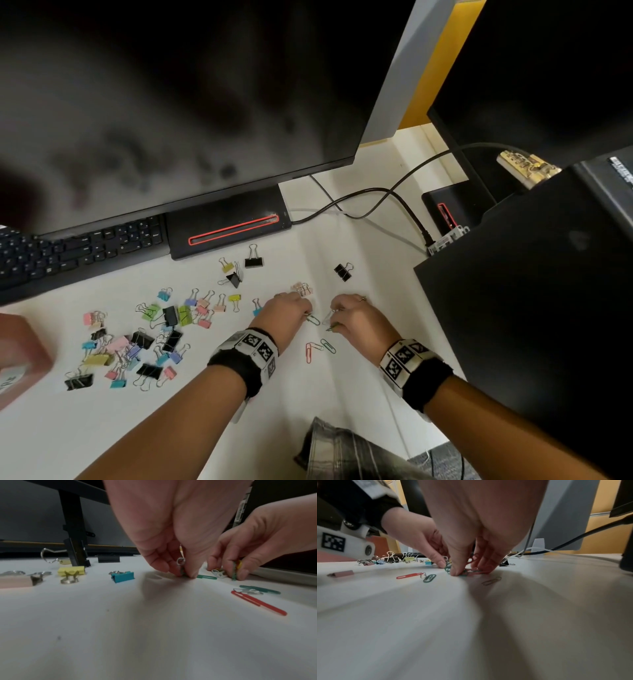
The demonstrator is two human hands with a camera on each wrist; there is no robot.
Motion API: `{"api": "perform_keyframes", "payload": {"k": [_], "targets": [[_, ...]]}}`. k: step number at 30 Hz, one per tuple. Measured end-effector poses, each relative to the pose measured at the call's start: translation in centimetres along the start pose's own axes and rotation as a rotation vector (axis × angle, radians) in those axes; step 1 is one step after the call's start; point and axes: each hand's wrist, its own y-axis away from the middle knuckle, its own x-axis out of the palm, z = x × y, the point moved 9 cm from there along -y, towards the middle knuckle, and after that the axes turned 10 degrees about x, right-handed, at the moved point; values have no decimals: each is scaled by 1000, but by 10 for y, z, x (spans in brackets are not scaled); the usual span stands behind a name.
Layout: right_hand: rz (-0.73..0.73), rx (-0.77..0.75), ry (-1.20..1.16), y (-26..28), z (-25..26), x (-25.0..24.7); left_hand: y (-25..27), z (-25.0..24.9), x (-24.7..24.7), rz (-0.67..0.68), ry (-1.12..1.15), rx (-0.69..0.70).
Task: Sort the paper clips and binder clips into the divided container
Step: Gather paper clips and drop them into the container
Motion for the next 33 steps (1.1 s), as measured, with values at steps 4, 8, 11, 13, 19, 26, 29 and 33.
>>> {"api": "perform_keyframes", "payload": {"k": [4,8,11,13,19,26,29,33], "targets": [[4,-42,28,-10,16,-2,0,8,2,11,0,-43],[90,-12,106,-17,31,-3,7,14,2,62,-22,-89],[141,57,94,-20,35,1,13,16,0,32,-21,-112],[160,102,46,-22,37,5,17,18,-1,-8,10,-133],[149,164,-35,-23,51,13,39,30,-9,-119,122,-191],[131,103,-53,-28,92,15,126,68,-79,-424,245,-284],[101,-10,-103,-32,147,13,186,99,-112,-515,250,-388],[89,-212,-118,-42,262,22,283,147,-153,-629,156,-542]]}}
